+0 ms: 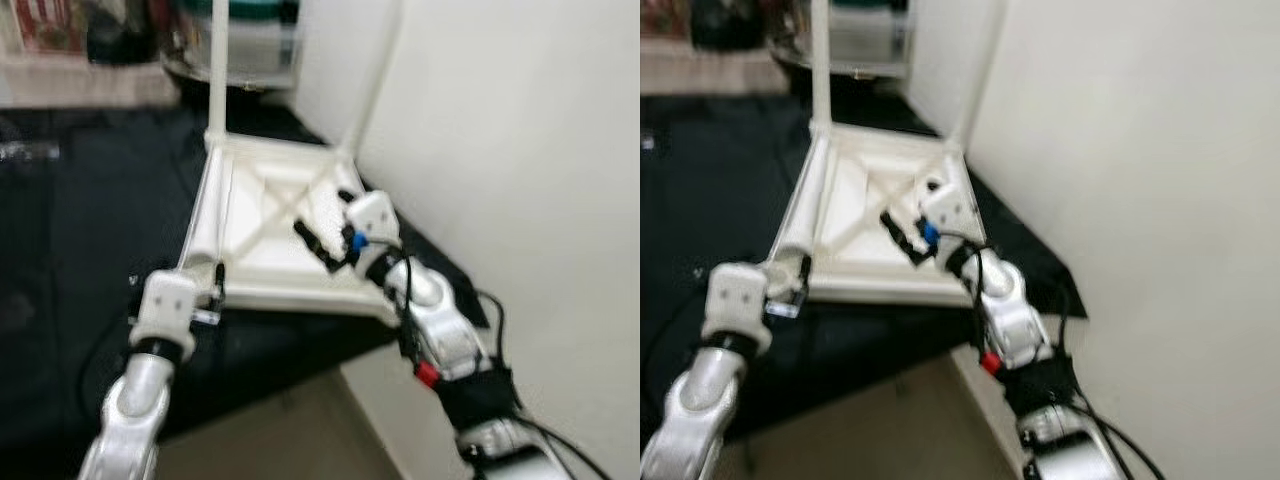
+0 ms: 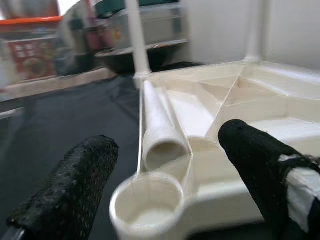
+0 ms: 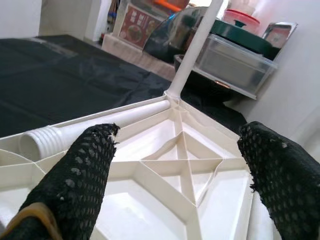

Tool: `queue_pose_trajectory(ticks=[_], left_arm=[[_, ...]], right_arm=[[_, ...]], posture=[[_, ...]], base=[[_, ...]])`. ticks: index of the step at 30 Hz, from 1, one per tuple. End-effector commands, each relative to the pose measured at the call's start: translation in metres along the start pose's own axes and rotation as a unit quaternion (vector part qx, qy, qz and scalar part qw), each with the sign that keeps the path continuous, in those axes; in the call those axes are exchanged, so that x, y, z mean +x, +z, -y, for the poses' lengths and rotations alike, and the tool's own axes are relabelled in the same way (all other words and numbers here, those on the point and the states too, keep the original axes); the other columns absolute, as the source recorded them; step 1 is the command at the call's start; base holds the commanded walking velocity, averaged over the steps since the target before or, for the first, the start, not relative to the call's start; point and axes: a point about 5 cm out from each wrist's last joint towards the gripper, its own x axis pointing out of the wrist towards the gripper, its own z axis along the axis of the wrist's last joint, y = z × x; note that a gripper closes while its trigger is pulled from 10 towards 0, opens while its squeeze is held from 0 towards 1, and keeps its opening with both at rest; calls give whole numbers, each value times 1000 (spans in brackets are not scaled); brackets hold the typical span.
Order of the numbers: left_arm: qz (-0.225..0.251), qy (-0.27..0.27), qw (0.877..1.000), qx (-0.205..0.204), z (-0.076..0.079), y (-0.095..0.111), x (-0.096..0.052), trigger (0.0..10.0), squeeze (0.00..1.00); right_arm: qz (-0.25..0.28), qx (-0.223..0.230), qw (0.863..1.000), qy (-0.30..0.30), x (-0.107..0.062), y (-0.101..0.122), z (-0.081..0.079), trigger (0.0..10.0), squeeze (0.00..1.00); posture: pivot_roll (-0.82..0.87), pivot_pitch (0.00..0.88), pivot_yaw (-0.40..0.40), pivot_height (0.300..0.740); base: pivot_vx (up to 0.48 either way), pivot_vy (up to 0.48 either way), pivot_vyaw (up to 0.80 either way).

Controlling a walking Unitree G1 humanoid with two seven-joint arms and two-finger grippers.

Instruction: Building children table

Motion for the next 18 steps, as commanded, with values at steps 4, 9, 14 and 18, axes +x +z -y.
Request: queue_pose_trajectory(ticks=[4, 9, 14, 18], left_arm=[[-1, -6, 1000, -9, 4, 0, 1, 10000, 0], [1, -8, 1000, -9, 5, 1, 4, 10000, 0], [3, -9, 1000, -10, 6, 1, 5, 10000, 0], [1, -10, 1000, -13, 5, 0, 6, 10000, 0]], right_arm=[[-30, -10, 999, -31, -8, -13, 10, 10000, 0], [-31, 6, 999, -37, -13, -16, 5, 10000, 0], [-29, 16, 999, -43, -15, -18, -1, 10000, 0], [-23, 40, 997, -63, -18, -17, -10, 10000, 0]], posture=[[76, 0, -149, 740], [67, 0, -139, 740], [60, 0, -130, 740], [27, 0, -110, 740]], base=[[0, 0, 600], [0, 0, 0], [0, 0, 480], [0, 0, 352]])
